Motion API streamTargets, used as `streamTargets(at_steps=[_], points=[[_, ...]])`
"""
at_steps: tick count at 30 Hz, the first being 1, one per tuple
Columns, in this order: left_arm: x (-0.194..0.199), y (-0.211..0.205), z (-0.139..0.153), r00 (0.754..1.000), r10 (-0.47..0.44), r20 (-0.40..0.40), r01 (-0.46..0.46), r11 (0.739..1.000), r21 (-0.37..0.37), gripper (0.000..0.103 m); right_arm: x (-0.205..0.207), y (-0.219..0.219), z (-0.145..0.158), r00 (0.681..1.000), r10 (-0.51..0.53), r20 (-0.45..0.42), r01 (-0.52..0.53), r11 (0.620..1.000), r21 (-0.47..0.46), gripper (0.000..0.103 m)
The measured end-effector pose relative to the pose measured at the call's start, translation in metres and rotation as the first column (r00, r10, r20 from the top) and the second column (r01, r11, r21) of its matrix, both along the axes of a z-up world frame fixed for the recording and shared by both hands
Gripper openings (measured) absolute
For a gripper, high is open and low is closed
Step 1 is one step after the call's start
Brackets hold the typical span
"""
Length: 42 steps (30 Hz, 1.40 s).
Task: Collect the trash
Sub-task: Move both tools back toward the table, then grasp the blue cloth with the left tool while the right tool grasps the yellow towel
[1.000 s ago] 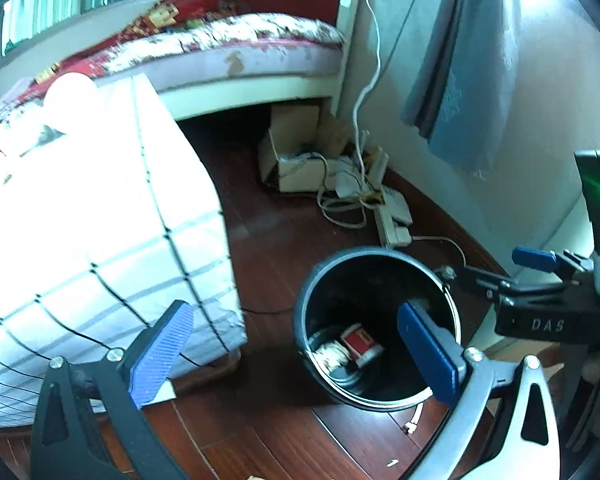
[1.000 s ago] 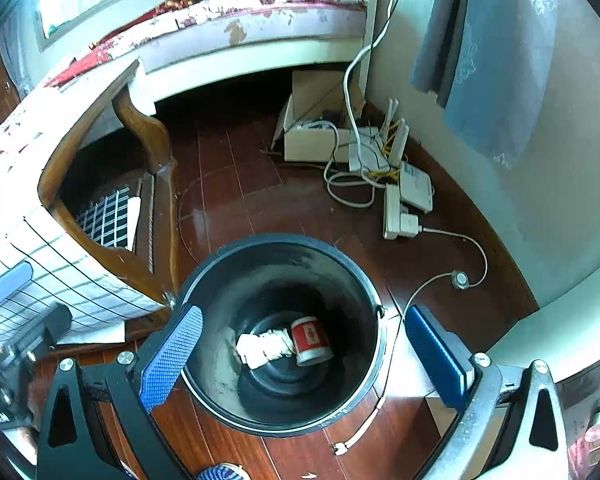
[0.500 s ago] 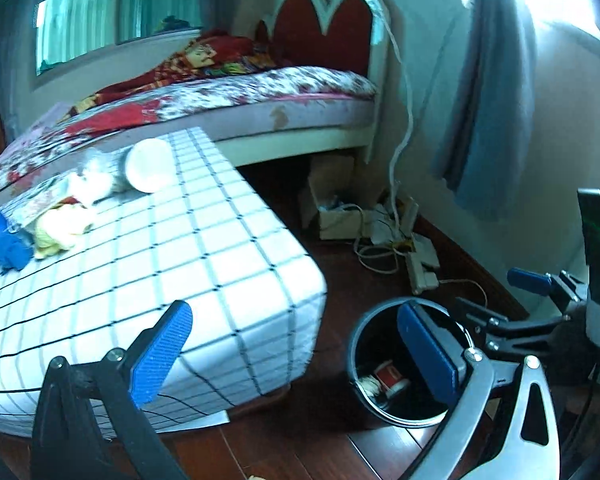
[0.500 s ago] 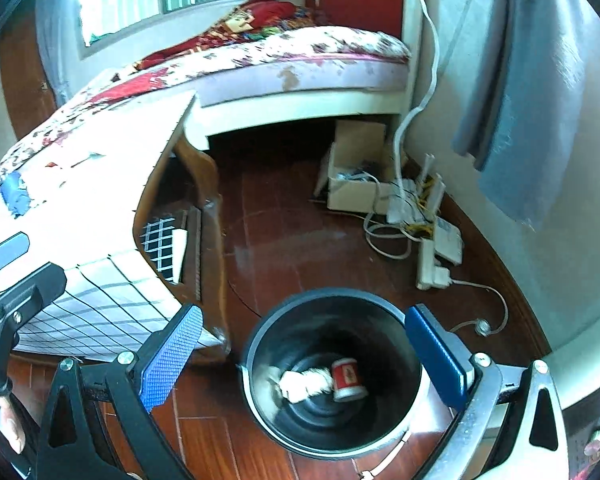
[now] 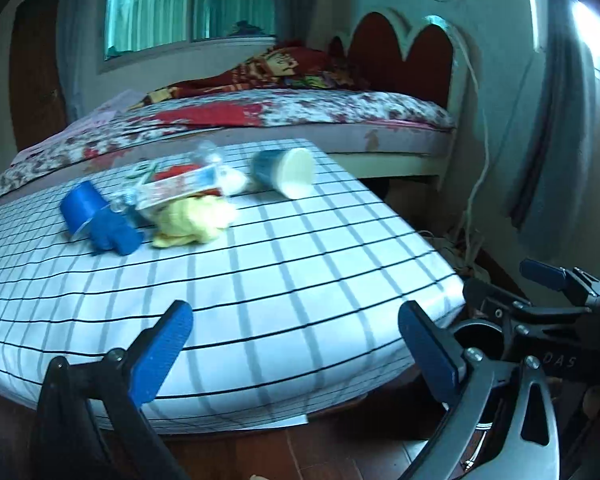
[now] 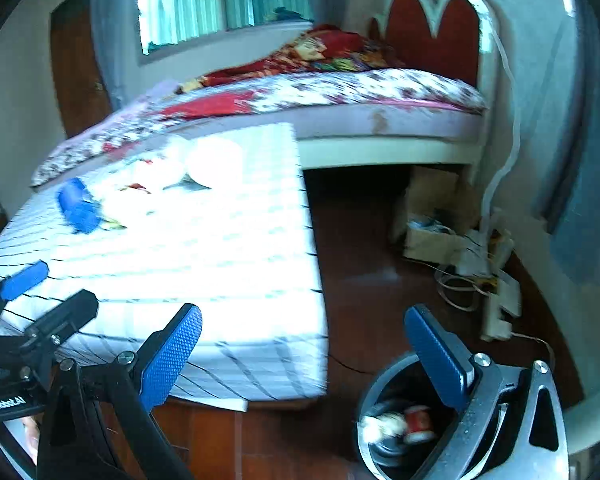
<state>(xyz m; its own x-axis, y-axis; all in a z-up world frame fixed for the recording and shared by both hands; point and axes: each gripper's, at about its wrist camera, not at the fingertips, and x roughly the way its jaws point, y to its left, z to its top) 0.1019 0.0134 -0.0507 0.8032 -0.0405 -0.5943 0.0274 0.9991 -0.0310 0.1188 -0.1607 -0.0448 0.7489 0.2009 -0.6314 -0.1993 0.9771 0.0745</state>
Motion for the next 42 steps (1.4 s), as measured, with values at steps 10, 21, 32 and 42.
streamTargets(at_steps=[10, 21, 32, 42], points=[[-0.002, 0.124, -0.004, 0.976, 0.217, -0.027, -0.218, 0.975, -0.045, 0.102, 0.034, 0.102, 0.004, 0.980, 0.200, -0.004, -0.200, 0.979, -0.043, 0.102], [0.050, 0.185, -0.011, 0.962, 0.269, -0.049, -0.272, 0.958, -0.090, 0.093, 0.097, 0.170, 0.003, 0.953, 0.303, -0.019, -0.304, 0.952, -0.038, 0.094], [0.115, 0.206, -0.028, 0.960, 0.249, -0.125, -0.261, 0.961, -0.091, 0.084, 0.153, 0.217, -0.028, 0.908, 0.397, -0.136, -0.403, 0.915, -0.014, 0.087], [0.126, 0.207, -0.041, 0.964, 0.189, -0.189, -0.218, 0.966, -0.142, 0.036, 0.156, 0.219, -0.037, 0.859, 0.474, -0.194, -0.468, 0.880, 0.075, 0.054]])
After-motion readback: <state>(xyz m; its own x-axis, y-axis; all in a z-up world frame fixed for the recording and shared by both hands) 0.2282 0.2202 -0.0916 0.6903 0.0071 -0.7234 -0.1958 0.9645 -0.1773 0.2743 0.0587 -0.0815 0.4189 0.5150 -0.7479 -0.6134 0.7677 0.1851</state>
